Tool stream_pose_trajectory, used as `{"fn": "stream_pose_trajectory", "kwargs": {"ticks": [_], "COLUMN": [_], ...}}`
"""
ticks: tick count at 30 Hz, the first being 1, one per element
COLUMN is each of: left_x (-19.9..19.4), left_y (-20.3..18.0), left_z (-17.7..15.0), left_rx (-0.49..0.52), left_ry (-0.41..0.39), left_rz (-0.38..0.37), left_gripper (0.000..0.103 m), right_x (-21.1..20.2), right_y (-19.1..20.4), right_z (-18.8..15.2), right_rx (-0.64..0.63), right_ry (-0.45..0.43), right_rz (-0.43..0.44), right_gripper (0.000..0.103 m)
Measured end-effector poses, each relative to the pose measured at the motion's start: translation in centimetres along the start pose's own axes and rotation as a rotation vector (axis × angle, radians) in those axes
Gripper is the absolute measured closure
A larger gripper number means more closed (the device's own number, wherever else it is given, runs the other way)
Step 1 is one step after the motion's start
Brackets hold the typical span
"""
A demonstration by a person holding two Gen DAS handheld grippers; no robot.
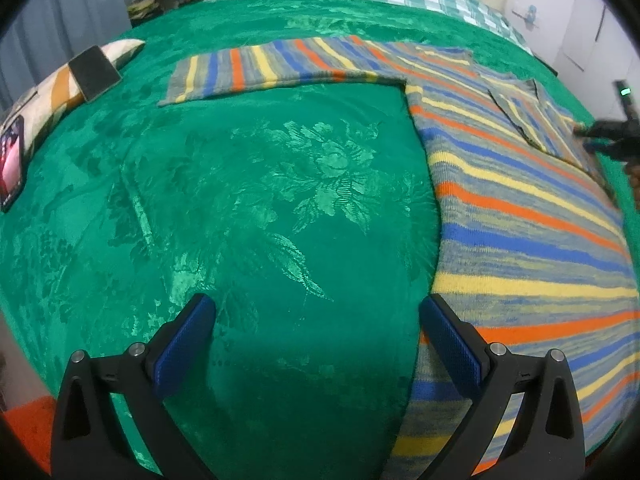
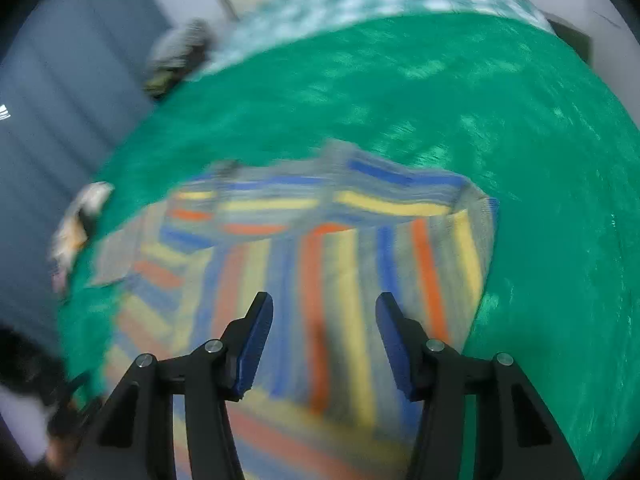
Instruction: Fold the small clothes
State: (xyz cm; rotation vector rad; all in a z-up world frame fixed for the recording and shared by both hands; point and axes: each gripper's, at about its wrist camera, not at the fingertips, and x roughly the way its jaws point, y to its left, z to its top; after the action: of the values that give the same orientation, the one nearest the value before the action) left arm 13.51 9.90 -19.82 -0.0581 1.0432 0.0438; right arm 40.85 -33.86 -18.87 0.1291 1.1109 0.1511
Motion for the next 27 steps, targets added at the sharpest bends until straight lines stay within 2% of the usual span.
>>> {"fn": "stream_pose_trajectory", "kwargs": {"ticks": [1,2,3,5,8,10,12,15,17,20,23,27], "left_x": [0.0,0.0,0.0,0.1,0.1,0.1,0.1,0.1,0.1,0.1,0.1,-0.1], "left_y": [0.0,0.1,0.2,0.2,0.3,0.3,0.4,0.3,0.0,-0.3,-0.5,-0.6], "left_z": [0.0,0.1,0.1,0.2,0.3,0.2,0.1,-0.3,-0.6,-1.0,-1.2,-1.5], "left_rx": [0.001,-0.001,-0.004,-0.007,-0.01,-0.012,-0.015,-0.016,-0.008,0.009,0.013,0.003], "left_ry": [0.0,0.001,0.002,0.004,0.007,0.009,0.008,-0.002,-0.015,-0.038,-0.056,-0.071], "left_rz": [-0.001,-0.002,-0.003,-0.005,-0.008,-0.01,-0.009,0.002,0.019,0.046,0.062,0.073], "left_gripper": [0.001,0.001,0.001,0.001,0.001,0.001,0.001,0.0,0.0,0.0,0.0,0.0], "right_x": [1.1,0.8,0.1,-1.9,-5.7,-8.2,-10.3,-13.2,-15.7,-17.0,-17.2,-17.6], "right_y": [-1.3,-2.5,-2.8,-2.7,-1.8,-1.1,-0.5,0.5,1.4,3.4,4.6,4.9], "right_z": [-0.1,-0.3,-0.6,-1.6,-5.0,-8.6,-12.7,-20.0,-23.9,-29.1,-30.7,-30.4], "right_rx": [0.045,0.105,0.137,0.154,0.081,0.026,-0.006,0.013,0.026,0.023,0.005,-0.022], "right_ry": [0.02,-0.021,-0.053,-0.104,-0.157,-0.179,-0.197,-0.211,-0.229,-0.265,-0.261,-0.305], "right_rz": [-0.112,-0.115,-0.113,-0.141,-0.094,-0.108,-0.136,-0.131,-0.13,-0.142,-0.167,-0.208], "right_gripper": [0.058,0.063,0.063,0.053,0.05,0.042,0.039,0.038,0.033,0.028,0.028,0.028]}}
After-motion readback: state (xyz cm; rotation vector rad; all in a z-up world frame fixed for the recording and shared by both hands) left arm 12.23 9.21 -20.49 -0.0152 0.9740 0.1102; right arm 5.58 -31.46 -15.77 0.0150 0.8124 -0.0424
